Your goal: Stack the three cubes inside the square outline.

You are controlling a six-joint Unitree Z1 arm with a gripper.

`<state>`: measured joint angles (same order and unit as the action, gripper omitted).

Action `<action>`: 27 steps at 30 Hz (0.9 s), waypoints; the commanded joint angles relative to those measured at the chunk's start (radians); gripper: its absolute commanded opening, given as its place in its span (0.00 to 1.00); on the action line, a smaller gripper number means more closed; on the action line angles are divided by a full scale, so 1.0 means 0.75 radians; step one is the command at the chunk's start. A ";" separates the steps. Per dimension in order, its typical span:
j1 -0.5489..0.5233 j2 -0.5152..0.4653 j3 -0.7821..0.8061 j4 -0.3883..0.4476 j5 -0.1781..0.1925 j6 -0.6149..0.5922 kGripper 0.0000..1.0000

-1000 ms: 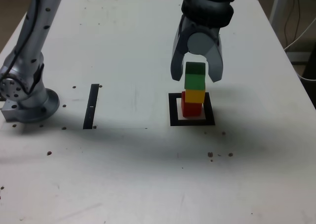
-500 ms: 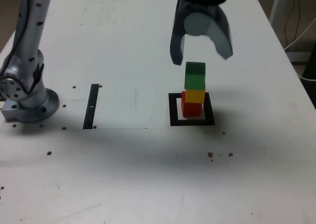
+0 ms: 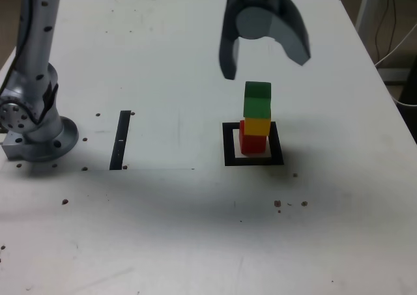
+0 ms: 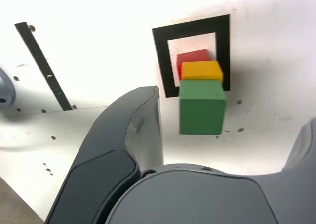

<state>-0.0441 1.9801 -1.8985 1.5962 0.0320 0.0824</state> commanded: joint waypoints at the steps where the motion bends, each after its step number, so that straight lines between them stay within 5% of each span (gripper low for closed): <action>1: -0.003 -0.059 0.053 0.009 0.000 -0.012 1.00; 11: -0.004 -0.311 0.412 -0.042 -0.015 -0.067 0.99; 27: -0.068 -0.627 1.030 -0.290 -0.078 -0.166 0.99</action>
<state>-0.0940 1.5199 -1.1449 1.3856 -0.0232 -0.0400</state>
